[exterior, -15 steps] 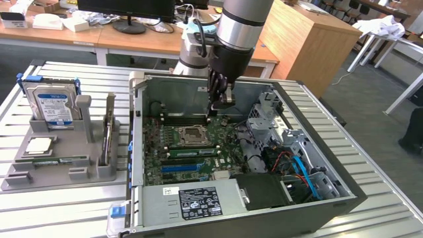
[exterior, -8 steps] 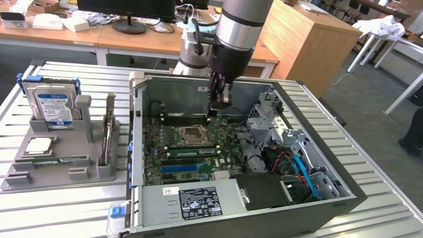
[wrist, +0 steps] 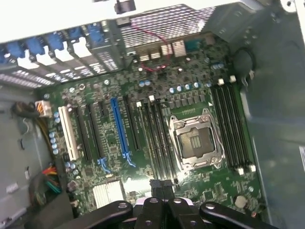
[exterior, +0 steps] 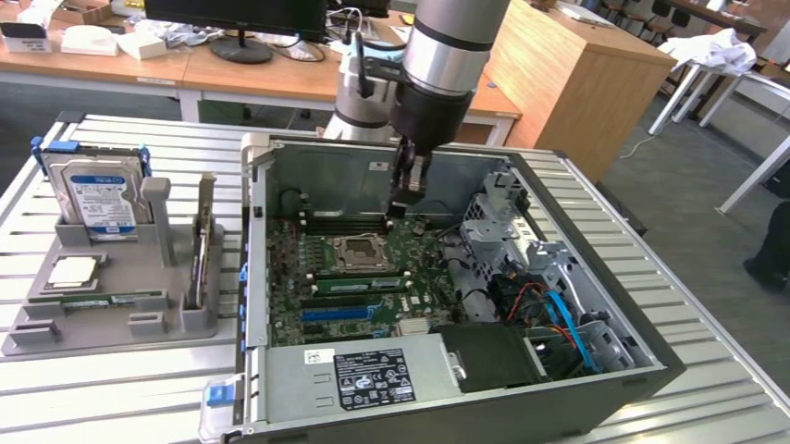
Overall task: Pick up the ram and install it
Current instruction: 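Press down the ram until it locks into place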
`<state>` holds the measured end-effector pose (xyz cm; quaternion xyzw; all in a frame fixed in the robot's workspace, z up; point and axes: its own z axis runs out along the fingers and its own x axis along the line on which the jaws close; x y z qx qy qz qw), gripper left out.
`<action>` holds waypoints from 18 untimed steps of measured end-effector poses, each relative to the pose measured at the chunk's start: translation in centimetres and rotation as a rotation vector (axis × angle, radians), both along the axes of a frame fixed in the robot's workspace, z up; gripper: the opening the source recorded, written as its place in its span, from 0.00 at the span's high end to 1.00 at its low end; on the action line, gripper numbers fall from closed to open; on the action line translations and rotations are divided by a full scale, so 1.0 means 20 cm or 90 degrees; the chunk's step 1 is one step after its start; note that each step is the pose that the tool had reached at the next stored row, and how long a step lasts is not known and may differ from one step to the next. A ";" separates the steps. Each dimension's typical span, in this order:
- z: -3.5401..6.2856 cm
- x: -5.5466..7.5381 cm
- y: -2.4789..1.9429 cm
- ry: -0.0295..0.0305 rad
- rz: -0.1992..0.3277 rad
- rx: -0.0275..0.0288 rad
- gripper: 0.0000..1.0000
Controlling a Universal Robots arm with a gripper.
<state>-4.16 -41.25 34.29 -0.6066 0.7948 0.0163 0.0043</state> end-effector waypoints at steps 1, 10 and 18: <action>-0.001 0.00 0.000 0.0000 -0.011 0.0000 0.90; -0.010 0.00 0.000 0.0000 -0.116 0.0000 0.90; -0.018 0.00 0.000 0.0000 -0.209 0.0000 0.90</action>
